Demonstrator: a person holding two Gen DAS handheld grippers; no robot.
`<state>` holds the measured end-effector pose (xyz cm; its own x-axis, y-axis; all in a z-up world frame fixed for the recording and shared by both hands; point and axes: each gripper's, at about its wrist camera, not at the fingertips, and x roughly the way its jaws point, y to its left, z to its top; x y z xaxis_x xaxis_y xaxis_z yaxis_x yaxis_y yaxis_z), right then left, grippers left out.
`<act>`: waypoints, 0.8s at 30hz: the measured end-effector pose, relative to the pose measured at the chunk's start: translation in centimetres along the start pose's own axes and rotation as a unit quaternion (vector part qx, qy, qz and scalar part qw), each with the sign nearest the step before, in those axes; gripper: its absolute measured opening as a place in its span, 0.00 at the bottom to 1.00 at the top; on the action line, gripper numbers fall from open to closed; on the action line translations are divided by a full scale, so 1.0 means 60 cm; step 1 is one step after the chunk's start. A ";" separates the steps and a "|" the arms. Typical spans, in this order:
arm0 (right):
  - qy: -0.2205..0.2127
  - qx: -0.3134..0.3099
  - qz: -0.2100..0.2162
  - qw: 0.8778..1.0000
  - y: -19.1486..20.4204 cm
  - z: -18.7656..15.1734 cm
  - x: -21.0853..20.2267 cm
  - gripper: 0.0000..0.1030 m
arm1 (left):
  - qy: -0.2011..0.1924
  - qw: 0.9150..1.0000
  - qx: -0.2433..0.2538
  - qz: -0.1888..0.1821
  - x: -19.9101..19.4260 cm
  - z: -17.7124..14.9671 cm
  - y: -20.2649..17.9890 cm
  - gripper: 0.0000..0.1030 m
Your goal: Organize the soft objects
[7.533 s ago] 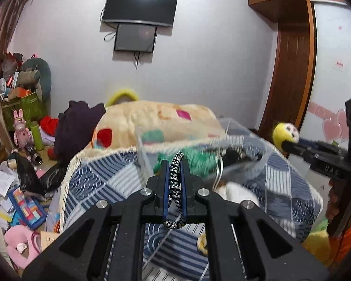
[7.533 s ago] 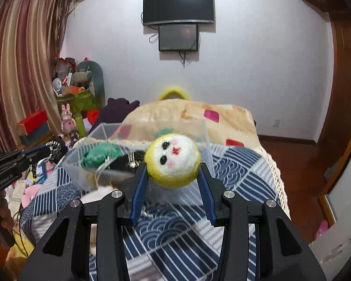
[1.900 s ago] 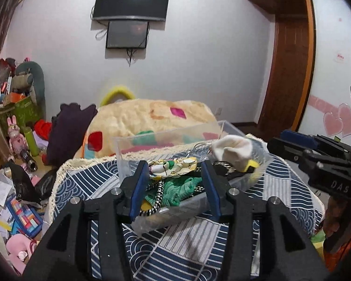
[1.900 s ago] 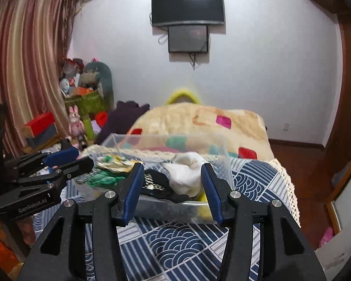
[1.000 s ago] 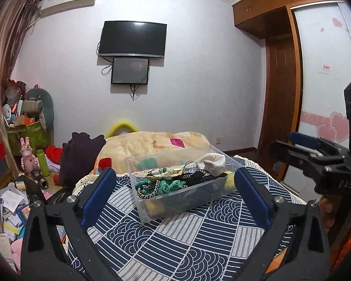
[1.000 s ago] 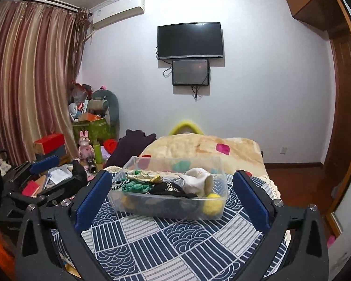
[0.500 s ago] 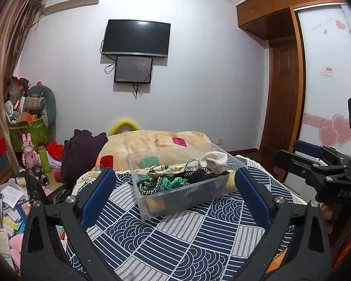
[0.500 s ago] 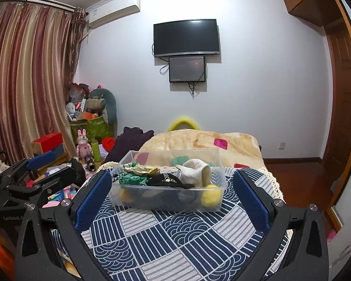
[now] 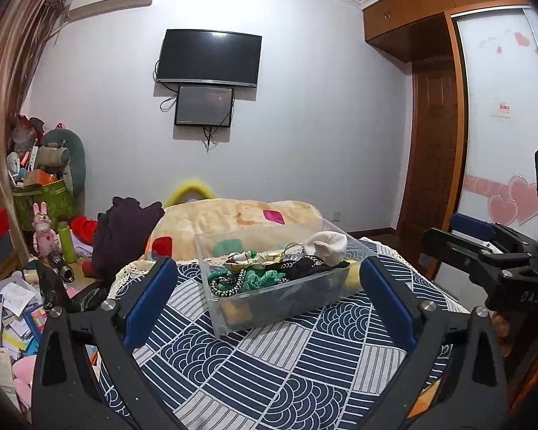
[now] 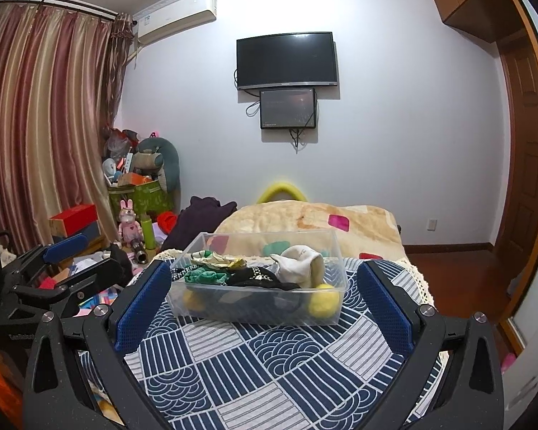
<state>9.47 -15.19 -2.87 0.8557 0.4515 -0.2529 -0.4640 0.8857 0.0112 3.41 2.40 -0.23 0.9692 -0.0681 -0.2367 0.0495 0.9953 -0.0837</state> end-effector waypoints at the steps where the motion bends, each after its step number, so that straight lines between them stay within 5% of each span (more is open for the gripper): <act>1: 0.000 0.000 0.000 1.000 0.000 0.001 -0.001 1.00 | 0.000 1.000 0.000 0.000 0.000 0.000 0.000 1.00; 24: -0.004 0.002 -0.002 1.000 -0.006 0.007 0.001 1.00 | 0.010 1.000 -0.003 -0.018 0.004 0.002 -0.004 1.00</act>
<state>9.76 -15.44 -2.49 0.8595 0.4486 -0.2450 -0.4597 0.8880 0.0134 3.64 2.17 -0.14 0.9615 -0.1058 -0.2535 0.0833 0.9917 -0.0980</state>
